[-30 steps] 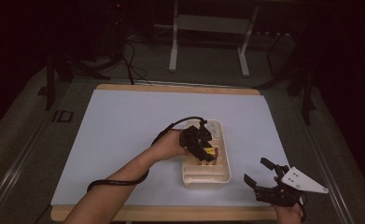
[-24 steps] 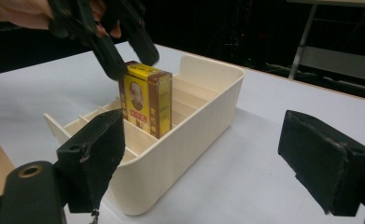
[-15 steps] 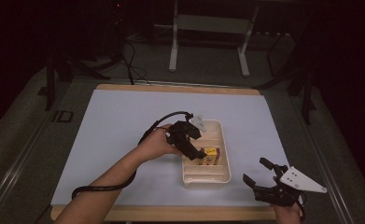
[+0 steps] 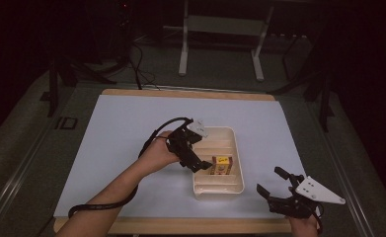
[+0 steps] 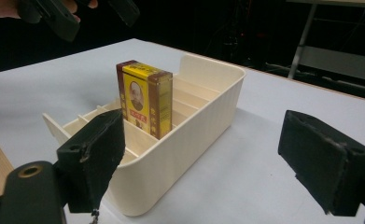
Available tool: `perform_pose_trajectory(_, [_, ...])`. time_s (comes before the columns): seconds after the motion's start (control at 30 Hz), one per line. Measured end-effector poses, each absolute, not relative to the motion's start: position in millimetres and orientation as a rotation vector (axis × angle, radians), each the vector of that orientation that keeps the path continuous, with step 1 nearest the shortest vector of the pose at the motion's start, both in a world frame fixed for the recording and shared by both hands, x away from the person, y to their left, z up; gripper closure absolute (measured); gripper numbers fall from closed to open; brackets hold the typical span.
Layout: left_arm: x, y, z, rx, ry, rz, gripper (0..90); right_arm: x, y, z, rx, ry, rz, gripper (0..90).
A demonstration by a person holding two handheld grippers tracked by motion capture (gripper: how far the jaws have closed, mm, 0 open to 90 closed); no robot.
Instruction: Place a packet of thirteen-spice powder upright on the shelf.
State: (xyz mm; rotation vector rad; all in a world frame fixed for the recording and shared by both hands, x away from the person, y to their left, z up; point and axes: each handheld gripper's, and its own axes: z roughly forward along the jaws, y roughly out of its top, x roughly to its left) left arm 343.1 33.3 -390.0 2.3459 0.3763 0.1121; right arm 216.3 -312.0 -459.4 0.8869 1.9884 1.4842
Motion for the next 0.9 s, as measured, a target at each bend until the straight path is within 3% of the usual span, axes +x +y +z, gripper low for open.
perform_pose_trajectory(0.9, [316.1, 121.4, -408.4, 2.221, 0.636, 0.257, 1.2, 216.2, -310.8, -459.8, 0.884, 1.978, 1.475, 14.8])
